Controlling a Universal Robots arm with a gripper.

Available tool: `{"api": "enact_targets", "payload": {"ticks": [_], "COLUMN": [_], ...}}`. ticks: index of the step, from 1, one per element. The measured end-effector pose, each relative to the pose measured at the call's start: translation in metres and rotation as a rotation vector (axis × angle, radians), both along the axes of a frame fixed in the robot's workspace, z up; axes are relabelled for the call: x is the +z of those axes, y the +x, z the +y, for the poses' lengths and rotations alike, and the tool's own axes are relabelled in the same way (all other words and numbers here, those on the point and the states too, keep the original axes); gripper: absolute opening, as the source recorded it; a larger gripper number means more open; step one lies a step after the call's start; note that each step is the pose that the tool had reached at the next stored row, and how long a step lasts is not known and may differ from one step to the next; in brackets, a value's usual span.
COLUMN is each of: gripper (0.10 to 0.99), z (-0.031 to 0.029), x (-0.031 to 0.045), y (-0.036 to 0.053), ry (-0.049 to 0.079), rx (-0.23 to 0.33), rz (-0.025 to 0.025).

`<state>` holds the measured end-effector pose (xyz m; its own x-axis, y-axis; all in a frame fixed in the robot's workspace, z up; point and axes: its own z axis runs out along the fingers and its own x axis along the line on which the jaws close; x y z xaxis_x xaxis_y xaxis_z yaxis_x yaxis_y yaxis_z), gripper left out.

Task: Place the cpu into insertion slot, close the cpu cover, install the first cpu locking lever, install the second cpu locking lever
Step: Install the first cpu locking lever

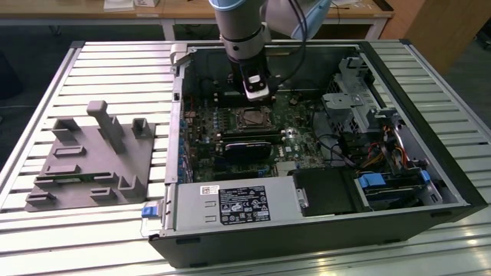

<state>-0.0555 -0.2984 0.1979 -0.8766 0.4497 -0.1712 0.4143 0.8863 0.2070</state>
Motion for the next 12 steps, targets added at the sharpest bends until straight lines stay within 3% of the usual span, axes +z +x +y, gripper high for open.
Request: {"api": "enact_targets", "payload": {"ticks": [5,12], "gripper": [0.106,0.106], "z": [0.0000,0.0000], "x": [0.0074,0.0078], "y": [0.0000,0.0000], "ry": [0.000,0.000], "rx": [0.000,0.000], "rz": [-0.0001,0.0006]}}
